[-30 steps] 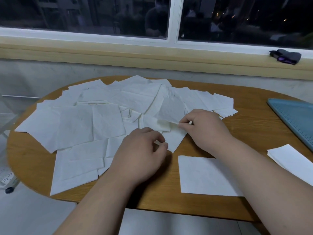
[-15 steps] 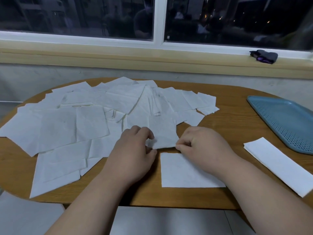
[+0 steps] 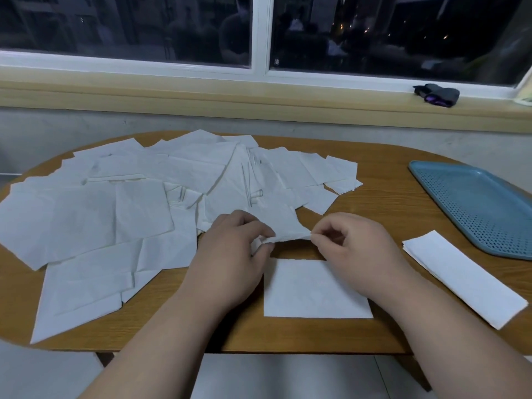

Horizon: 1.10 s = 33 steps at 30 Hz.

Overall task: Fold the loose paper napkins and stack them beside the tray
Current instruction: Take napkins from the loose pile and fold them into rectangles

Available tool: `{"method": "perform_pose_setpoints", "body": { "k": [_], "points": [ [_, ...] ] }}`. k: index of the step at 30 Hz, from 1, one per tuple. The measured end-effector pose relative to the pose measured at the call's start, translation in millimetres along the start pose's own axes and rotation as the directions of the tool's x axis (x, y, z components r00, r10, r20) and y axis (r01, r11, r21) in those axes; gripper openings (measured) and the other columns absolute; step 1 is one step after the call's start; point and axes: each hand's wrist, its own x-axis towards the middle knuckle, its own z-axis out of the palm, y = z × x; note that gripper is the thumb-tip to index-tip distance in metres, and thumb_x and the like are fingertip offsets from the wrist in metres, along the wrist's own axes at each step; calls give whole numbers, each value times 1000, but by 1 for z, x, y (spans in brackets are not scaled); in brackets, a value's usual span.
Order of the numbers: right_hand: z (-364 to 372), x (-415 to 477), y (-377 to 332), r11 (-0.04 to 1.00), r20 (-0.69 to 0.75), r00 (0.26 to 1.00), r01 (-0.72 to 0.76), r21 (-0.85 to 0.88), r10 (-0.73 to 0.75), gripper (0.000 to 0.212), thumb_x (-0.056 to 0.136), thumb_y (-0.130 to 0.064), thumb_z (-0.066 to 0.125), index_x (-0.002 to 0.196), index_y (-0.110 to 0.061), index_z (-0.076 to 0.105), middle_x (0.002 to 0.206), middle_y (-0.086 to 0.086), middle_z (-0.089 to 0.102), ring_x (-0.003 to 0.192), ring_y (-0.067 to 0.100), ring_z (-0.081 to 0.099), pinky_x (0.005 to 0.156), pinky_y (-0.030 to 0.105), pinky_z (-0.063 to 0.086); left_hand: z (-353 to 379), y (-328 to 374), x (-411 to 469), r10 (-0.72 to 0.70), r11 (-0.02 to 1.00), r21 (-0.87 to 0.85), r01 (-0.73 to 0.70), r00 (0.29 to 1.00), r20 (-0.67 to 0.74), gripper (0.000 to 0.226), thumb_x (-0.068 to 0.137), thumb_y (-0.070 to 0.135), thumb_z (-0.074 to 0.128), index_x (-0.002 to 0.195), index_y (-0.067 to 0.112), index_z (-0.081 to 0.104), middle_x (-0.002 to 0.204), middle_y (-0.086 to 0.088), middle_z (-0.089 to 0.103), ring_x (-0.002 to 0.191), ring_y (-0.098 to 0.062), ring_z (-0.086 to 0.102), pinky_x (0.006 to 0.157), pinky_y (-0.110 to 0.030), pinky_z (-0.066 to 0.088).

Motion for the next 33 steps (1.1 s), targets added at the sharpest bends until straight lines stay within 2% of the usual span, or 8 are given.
{"method": "perform_pose_setpoints", "body": {
  "k": [7, 10, 12, 15, 21, 25, 29, 33],
  "points": [
    [-12, -30, -9, 1000, -40, 999, 21, 10, -20, 25, 87, -36, 69, 109, -44, 60, 106, -33, 54, 111, -13, 42, 82, 4, 34, -2, 34, -1, 97, 982, -156, -109, 992, -86, 7, 95, 35, 59, 93, 39, 64, 96, 21, 62, 101, 1, 49, 82, -15, 39],
    [-15, -41, -15, 994, -230, 969, 103, 47, -89, 11, 90, -29, 66, 93, -38, 71, 95, -25, 64, 99, -6, 53, 76, 5, 37, -5, 50, -5, 184, 965, -175, -198, 978, -94, 6, 93, 38, 58, 93, 37, 65, 99, 22, 62, 100, 6, 51, 82, -11, 37],
    [-22, -47, -19, 971, -279, 958, 11, 240, 58, 13, 92, -26, 67, 84, -34, 72, 87, -23, 68, 87, -4, 59, 65, 10, 43, -8, 55, -6, 112, 952, -281, -121, 993, -47, 7, 92, 39, 61, 96, 36, 66, 105, 27, 61, 100, 10, 54, 76, -9, 41],
    [-32, -53, -18, 867, -238, 947, -73, 492, 215, 15, 92, -25, 67, 83, -35, 72, 77, -21, 73, 76, -5, 66, 56, 13, 47, -10, 50, -7, -23, 925, -379, 34, 999, 35, 15, 88, 30, 66, 101, 38, 68, 102, 32, 64, 97, 10, 58, 69, -9, 43],
    [-25, -60, -3, 495, 9, 909, -235, 836, 416, 14, 94, -15, 65, 92, -18, 78, 96, -3, 79, 91, 14, 75, 85, 38, 55, -12, 49, -12, -199, 790, -562, 244, 970, 142, 15, 90, 21, 69, 87, 35, 72, 87, 13, 74, 81, -8, 70, 75, -31, 56],
    [-24, -60, 1, 624, 19, 937, -247, 741, 349, 17, 95, -17, 64, 109, -23, 72, 93, -6, 79, 86, 13, 75, 77, 33, 56, -18, 44, -12, -269, 720, -616, 321, 946, 179, 14, 90, 19, 69, 88, 32, 74, 86, 10, 76, 79, -10, 73, 72, -31, 55],
    [-20, -53, 6, 759, 10, 957, -236, 607, 289, 37, 93, -19, 68, 122, -41, 61, 88, 12, 75, 84, 38, 71, 80, 56, 55, -22, 36, -11, -278, 719, -609, 335, 942, 190, 20, 90, 20, 71, 93, 39, 74, 89, 10, 76, 84, -18, 74, 79, -42, 58],
    [-15, -50, 10, 799, 62, 966, -244, 550, 252, 27, 92, -22, 67, 111, -40, 68, 74, 1, 72, 67, 27, 64, 68, 43, 54, -20, 30, -13, -290, 799, -478, 364, 931, 224, 15, 89, 27, 70, 89, 41, 74, 81, 16, 74, 73, -3, 70, 66, -23, 50]
  ]
}}
